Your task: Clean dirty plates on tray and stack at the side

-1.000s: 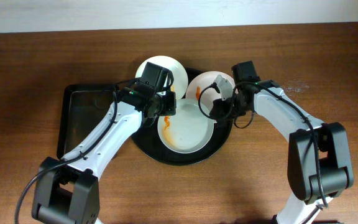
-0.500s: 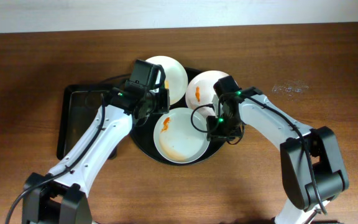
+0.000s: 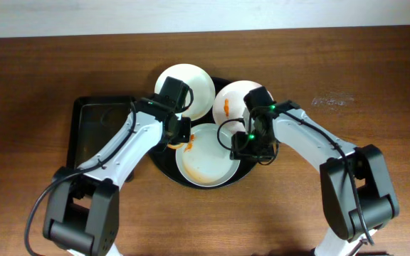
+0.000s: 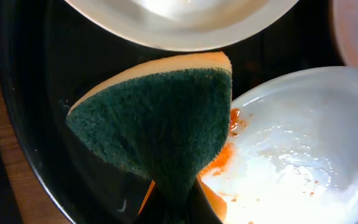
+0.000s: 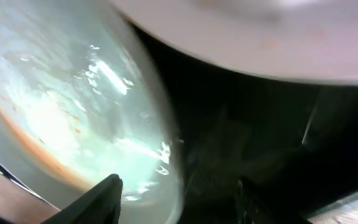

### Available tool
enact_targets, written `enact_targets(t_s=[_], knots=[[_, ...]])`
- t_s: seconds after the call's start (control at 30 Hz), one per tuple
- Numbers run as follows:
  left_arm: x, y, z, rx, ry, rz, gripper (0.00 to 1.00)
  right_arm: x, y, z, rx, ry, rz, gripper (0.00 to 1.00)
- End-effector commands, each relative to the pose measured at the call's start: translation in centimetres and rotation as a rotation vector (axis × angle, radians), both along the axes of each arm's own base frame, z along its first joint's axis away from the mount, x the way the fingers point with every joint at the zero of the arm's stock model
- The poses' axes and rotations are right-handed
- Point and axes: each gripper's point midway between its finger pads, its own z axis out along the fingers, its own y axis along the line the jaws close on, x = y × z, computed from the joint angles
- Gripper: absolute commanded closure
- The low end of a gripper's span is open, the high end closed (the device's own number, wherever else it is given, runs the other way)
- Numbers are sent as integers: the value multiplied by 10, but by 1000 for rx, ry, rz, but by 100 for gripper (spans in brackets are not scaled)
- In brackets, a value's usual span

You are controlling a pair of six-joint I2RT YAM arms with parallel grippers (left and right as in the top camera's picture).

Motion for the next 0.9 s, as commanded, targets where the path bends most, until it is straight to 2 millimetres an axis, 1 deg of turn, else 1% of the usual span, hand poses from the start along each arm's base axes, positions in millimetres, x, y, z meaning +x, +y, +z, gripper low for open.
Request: enact_targets(t_s=[0.0, 0.07, 0.1, 0.23, 0.37, 0.43, 0.5, 0.67, 0.73, 0.8, 0.87], knots=[[0, 2, -4, 18, 8, -10, 99, -6, 25, 7, 37, -41, 61, 40], [-2, 3, -6, 22, 16, -10, 99, -8, 28, 5, 4, -53, 64, 41], [-4, 4, -9, 25, 25, -10, 99, -8, 28, 2, -18, -62, 59, 41], [-12, 7, -24, 30, 38, -10, 99, -9, 34, -2, -10, -73, 57, 42], [-12, 7, -24, 30, 36, -10, 100, -11, 35, -3, -9, -71, 55, 45], [-11, 7, -24, 28, 33, -10, 99, -5, 42, -1, 10, -93, 29, 46], [-11, 7, -25, 29, 34, -10, 99, -1, 44, -1, 19, -102, 16, 47], [-16, 9, -40, 26, 28, -9, 100, 3, 45, 0, 23, -110, -9, 48], [-17, 9, -41, 28, 32, -10, 100, 3, 46, 0, 24, -107, -26, 48], [-16, 8, -41, 19, 29, -11, 100, 5, 54, 0, 34, -132, -17, 51], [-16, 6, -40, 10, 28, -13, 99, 3, 61, -4, 27, -159, -3, 52]])
